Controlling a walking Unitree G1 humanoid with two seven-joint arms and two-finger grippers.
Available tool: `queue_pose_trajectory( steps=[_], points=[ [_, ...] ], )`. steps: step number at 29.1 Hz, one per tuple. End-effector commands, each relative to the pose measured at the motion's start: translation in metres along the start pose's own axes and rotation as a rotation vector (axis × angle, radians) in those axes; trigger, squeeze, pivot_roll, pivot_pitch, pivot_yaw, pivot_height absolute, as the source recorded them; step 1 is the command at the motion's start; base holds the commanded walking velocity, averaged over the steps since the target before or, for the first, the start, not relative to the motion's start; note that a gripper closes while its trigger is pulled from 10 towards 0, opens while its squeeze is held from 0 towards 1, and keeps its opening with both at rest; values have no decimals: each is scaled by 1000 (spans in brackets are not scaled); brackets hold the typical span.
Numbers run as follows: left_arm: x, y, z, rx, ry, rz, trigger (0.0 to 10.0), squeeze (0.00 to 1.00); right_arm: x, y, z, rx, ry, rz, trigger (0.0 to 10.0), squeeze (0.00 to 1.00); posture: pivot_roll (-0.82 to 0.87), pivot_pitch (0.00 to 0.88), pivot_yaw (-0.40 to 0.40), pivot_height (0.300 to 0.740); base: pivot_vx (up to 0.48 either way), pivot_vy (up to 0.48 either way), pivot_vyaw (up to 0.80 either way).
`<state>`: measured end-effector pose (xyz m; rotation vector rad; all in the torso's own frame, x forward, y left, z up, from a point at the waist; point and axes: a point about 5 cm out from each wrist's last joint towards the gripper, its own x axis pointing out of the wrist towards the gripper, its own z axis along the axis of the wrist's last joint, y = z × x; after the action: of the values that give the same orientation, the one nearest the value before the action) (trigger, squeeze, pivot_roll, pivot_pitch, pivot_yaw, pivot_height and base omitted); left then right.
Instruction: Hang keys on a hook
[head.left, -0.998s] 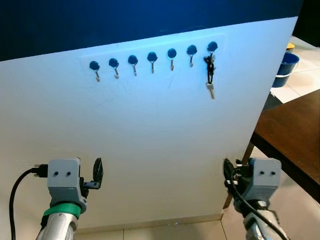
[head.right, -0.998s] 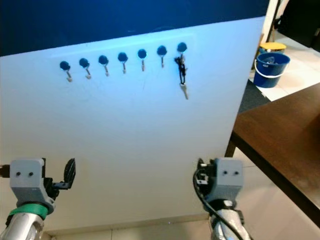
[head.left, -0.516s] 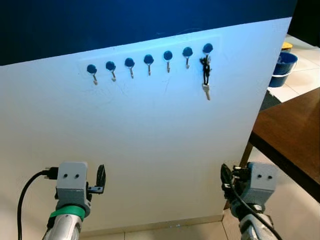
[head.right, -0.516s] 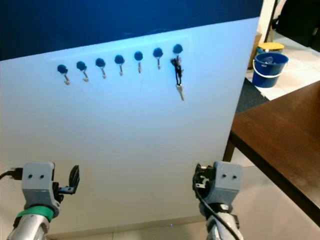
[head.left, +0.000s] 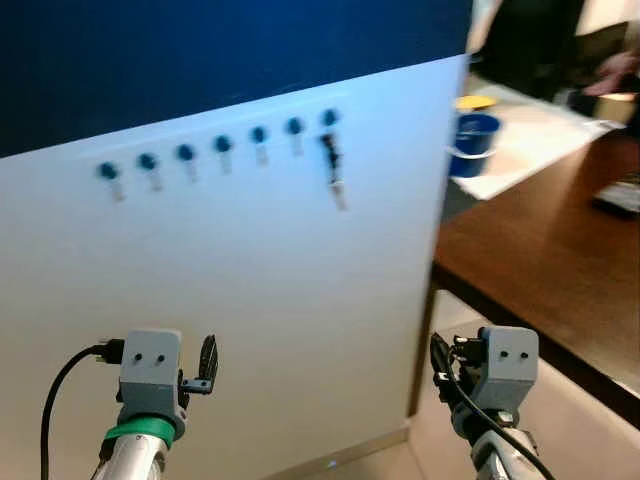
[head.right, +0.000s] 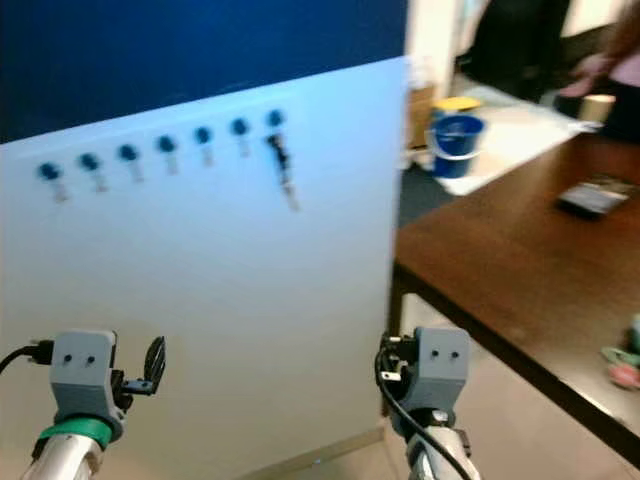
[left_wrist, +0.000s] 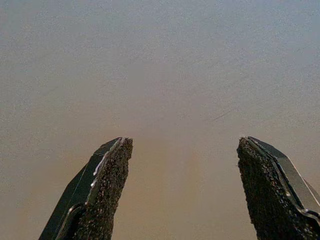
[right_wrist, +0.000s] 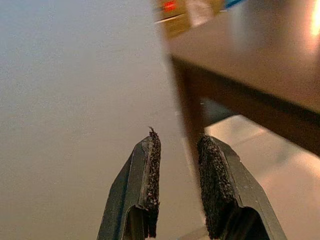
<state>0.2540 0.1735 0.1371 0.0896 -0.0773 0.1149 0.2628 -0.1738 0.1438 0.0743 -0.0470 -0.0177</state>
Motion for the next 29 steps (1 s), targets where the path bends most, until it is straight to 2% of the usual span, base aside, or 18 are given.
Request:
queue_pose_trajectory(
  steps=[1,14,29],
  points=[
    [-2,4,-6,8,20,10,10000,0,-1,4,-7,16,39,15,10000,0,-181,59,257,740,0,0,-800],
    [-5,0,1,3,-23,-30,10000,0,1,4,-7,6,58,32,10000,0,-167,78,246,740,0,0,-800],
    [-4,-1,1,15,-7,-59,10000,0,0,5,-4,11,48,38,10000,0,-161,97,257,740,0,0,-800]
  ],
)
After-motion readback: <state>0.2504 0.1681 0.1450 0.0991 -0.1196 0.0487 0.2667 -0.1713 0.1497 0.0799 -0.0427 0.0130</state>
